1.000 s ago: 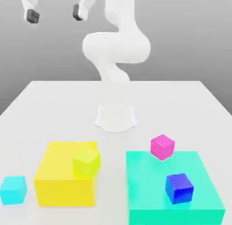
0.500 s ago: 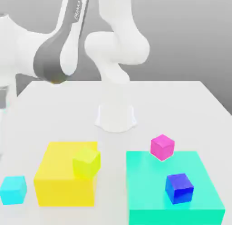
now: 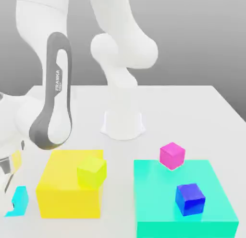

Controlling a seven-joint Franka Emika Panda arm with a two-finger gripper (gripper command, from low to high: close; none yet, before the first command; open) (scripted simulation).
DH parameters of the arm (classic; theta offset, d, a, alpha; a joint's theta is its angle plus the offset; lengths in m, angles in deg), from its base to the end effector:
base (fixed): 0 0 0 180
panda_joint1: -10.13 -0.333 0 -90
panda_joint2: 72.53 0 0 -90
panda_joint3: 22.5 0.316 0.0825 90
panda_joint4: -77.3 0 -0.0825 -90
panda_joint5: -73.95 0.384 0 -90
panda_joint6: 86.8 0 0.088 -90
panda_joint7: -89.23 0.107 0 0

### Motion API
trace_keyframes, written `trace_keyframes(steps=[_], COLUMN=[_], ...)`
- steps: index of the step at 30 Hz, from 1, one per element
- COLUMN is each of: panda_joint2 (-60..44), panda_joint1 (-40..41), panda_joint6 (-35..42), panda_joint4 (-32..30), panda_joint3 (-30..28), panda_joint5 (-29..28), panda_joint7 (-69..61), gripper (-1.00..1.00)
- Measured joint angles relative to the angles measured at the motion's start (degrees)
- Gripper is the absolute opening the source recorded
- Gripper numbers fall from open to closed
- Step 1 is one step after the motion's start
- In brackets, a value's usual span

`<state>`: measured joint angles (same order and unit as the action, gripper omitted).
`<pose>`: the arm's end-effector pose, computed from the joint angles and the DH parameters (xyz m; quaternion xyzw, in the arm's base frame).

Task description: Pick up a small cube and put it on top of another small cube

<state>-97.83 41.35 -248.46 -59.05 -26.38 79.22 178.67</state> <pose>0.4025 -0.2914 0.1385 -0.4292 0.9032 -0.0010 0.0006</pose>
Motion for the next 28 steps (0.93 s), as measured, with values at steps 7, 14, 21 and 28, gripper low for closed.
trace_keyframes(steps=[7, 14, 21, 28], panda_joint2=[11.9, 19.8, 23.4, 19.2], panda_joint1=[-3.7, -15.1, -35.7, -34.0], panda_joint6=[10.2, 18.4, 24.4, 19.4], panda_joint4=[-0.6, 0.3, 1.3, 0.0], panda_joint3=[1.1, 11.8, 20.1, 18.5], panda_joint5=[-3.5, -5.4, -6.0, -7.6], panda_joint7=[-0.5, -4.6, -8.5, -7.5], gripper=[-1.00, -1.00, -1.00, 1.00])
